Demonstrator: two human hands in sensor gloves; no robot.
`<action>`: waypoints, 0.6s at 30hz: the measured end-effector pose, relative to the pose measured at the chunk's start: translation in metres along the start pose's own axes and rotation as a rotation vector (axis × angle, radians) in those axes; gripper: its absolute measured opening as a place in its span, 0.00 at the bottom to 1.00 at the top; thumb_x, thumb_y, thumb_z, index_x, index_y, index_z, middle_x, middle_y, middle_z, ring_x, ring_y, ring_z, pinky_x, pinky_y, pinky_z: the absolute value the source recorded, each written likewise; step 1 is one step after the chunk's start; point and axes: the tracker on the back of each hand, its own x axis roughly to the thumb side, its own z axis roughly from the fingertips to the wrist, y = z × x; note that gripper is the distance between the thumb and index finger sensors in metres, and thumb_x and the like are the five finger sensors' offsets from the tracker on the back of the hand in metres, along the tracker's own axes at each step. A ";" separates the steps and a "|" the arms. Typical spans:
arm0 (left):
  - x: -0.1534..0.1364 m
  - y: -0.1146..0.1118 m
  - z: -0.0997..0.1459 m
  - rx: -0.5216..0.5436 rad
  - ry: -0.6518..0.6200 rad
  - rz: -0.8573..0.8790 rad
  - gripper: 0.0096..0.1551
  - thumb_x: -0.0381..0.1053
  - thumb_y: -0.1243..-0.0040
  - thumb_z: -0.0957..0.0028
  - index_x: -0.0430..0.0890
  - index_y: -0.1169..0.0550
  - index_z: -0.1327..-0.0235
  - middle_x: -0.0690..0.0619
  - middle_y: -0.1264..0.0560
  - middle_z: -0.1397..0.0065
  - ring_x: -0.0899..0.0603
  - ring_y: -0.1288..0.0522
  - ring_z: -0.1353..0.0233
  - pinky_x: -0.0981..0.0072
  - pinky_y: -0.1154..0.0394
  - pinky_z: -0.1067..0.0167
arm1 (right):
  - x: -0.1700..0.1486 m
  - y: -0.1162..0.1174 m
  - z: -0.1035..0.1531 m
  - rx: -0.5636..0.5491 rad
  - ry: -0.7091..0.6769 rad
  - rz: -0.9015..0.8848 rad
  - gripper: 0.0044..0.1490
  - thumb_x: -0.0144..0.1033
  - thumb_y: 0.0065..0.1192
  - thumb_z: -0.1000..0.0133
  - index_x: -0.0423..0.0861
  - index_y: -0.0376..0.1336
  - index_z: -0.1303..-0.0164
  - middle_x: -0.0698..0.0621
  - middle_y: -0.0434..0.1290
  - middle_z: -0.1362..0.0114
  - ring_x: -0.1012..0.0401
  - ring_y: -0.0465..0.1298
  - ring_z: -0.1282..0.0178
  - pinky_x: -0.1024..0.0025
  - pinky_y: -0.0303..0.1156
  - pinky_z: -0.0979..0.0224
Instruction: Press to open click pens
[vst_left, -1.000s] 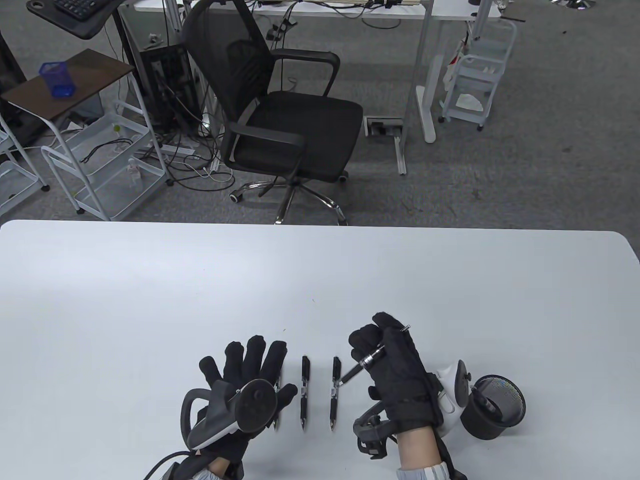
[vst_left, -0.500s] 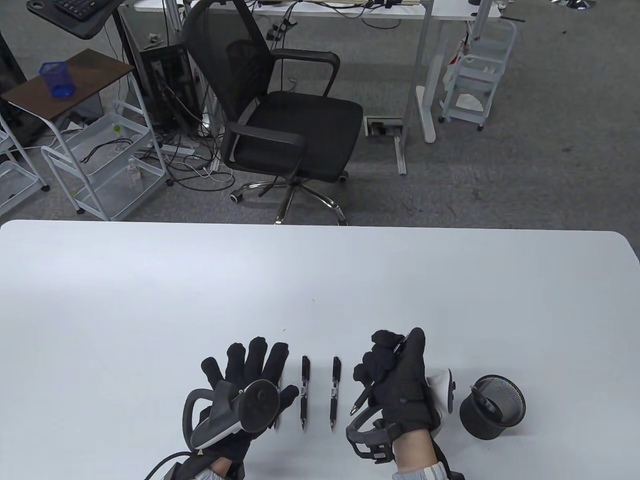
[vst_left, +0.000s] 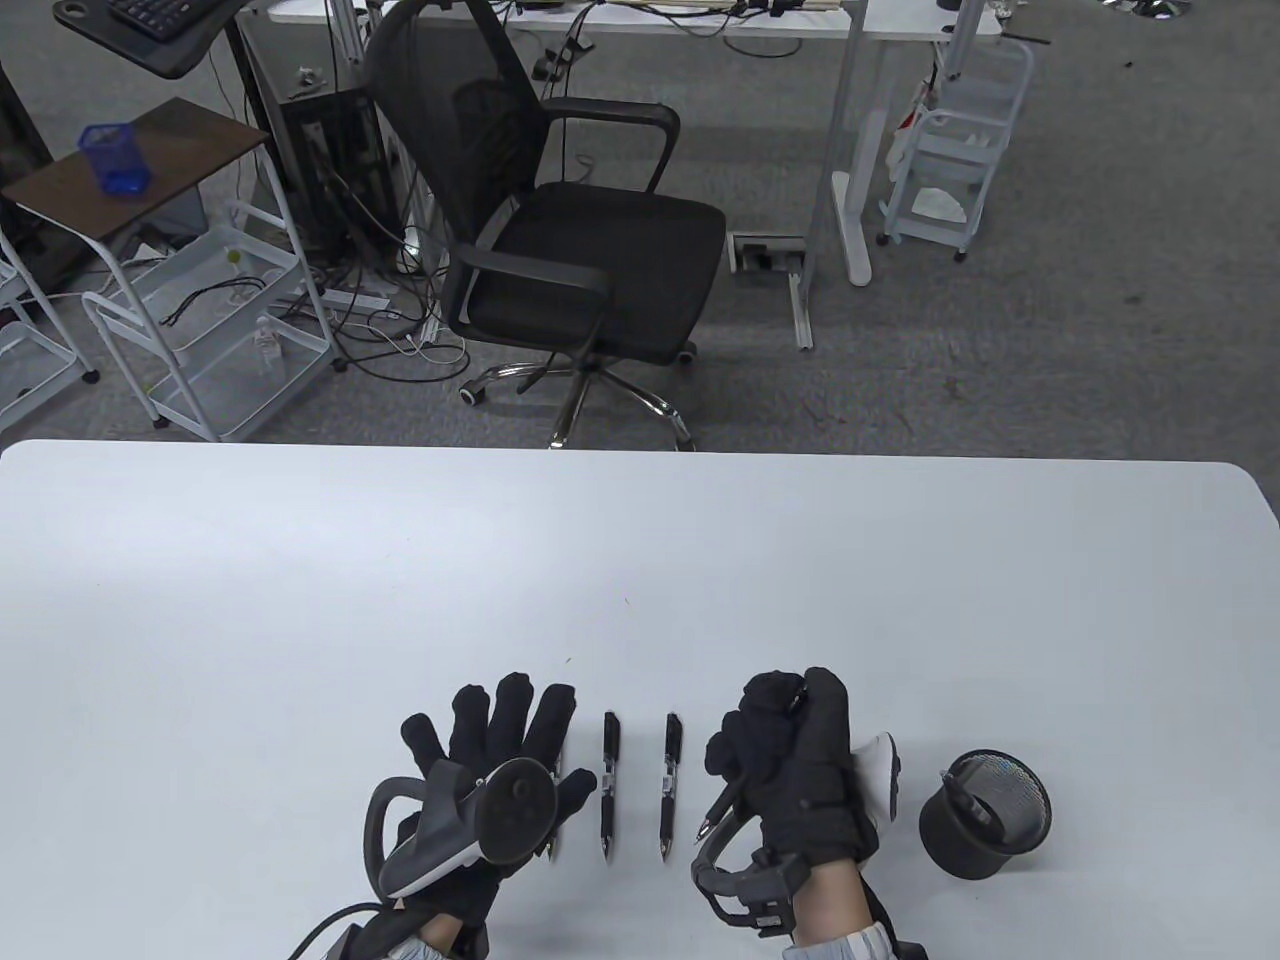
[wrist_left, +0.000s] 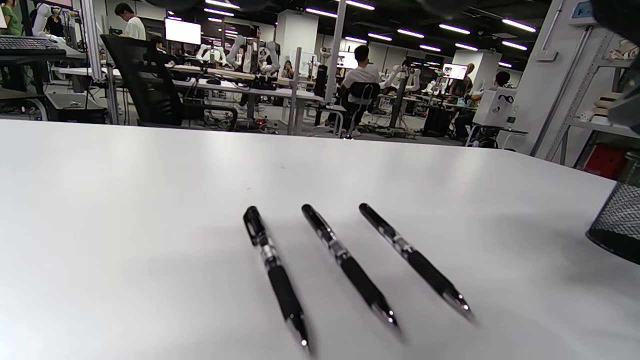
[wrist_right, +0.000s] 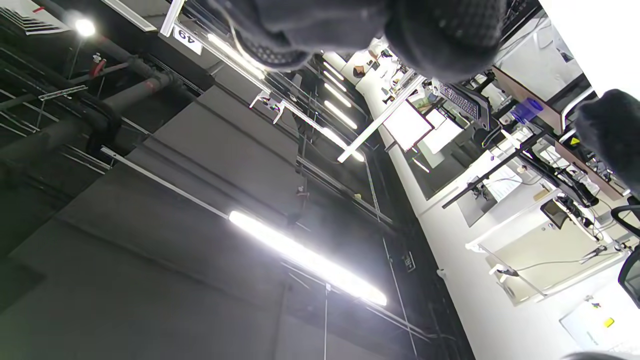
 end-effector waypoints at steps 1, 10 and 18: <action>0.000 0.000 0.000 0.001 0.000 0.000 0.43 0.69 0.62 0.26 0.52 0.55 0.05 0.34 0.54 0.05 0.17 0.52 0.13 0.11 0.60 0.32 | 0.000 0.000 0.000 0.000 0.000 0.003 0.40 0.53 0.17 0.29 0.41 0.64 0.43 0.62 0.72 0.59 0.65 0.75 0.66 0.65 0.78 0.48; 0.000 0.000 0.000 -0.001 0.000 -0.002 0.43 0.69 0.62 0.26 0.52 0.55 0.05 0.34 0.54 0.05 0.17 0.52 0.13 0.11 0.60 0.32 | 0.000 -0.001 0.000 -0.007 0.003 0.011 0.40 0.54 0.18 0.29 0.41 0.64 0.42 0.62 0.72 0.59 0.65 0.75 0.66 0.65 0.78 0.47; 0.000 -0.001 0.000 -0.002 0.001 -0.002 0.43 0.69 0.62 0.26 0.52 0.55 0.05 0.34 0.54 0.05 0.17 0.52 0.13 0.11 0.60 0.32 | 0.001 0.002 -0.002 0.032 -0.010 0.032 0.40 0.55 0.18 0.28 0.40 0.64 0.40 0.62 0.72 0.57 0.65 0.75 0.65 0.64 0.78 0.46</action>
